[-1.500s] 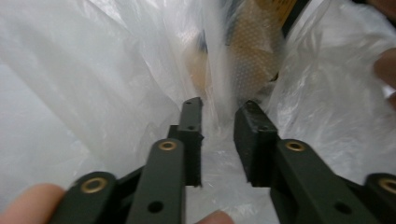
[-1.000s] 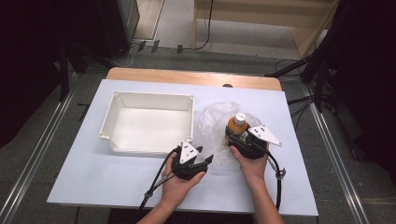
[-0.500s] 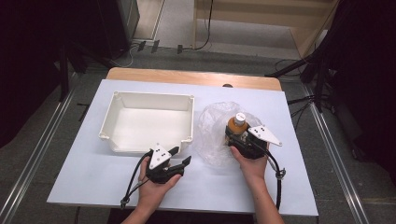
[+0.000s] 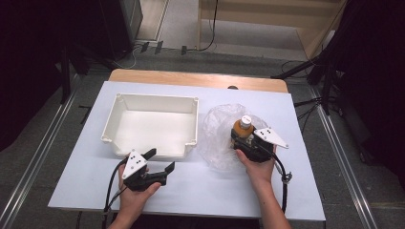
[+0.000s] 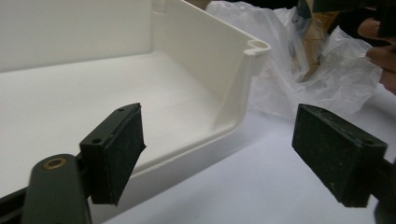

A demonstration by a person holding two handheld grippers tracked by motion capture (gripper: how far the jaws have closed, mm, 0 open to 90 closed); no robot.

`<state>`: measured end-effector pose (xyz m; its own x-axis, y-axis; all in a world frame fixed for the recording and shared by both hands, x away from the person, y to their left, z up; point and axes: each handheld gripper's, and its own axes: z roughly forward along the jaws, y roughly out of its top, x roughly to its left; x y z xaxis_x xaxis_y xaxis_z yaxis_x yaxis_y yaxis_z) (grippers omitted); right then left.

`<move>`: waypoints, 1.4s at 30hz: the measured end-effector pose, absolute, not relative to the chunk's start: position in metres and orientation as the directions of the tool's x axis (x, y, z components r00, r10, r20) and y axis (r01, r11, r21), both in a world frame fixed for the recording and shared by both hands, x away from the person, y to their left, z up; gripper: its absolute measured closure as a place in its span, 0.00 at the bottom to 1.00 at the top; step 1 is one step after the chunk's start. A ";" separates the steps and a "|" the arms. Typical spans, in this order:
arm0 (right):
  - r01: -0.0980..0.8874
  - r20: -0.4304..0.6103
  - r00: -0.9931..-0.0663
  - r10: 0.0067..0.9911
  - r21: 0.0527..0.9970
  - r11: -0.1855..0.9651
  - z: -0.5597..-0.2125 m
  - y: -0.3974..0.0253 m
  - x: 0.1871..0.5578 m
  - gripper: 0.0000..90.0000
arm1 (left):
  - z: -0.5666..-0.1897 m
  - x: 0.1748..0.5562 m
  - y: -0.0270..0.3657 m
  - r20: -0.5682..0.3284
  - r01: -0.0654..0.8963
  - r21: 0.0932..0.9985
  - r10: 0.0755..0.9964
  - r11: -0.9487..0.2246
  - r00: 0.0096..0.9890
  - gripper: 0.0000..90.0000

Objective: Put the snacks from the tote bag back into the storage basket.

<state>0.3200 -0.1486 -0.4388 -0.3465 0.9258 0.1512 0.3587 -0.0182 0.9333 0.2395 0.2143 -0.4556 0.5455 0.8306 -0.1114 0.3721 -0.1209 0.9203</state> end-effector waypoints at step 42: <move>0.262 0.147 -0.320 0.936 0.963 -0.061 -0.367 -0.151 0.302 0.35 | -0.450 0.233 0.325 -0.134 0.340 0.940 0.894 -0.022 0.428 0.15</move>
<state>0.3020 -0.1514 -0.3667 -0.3204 0.9359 0.1465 0.2624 -0.0609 0.9630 0.2326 0.3250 -0.4502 0.4277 0.8939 -0.1344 0.3404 -0.0216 0.9400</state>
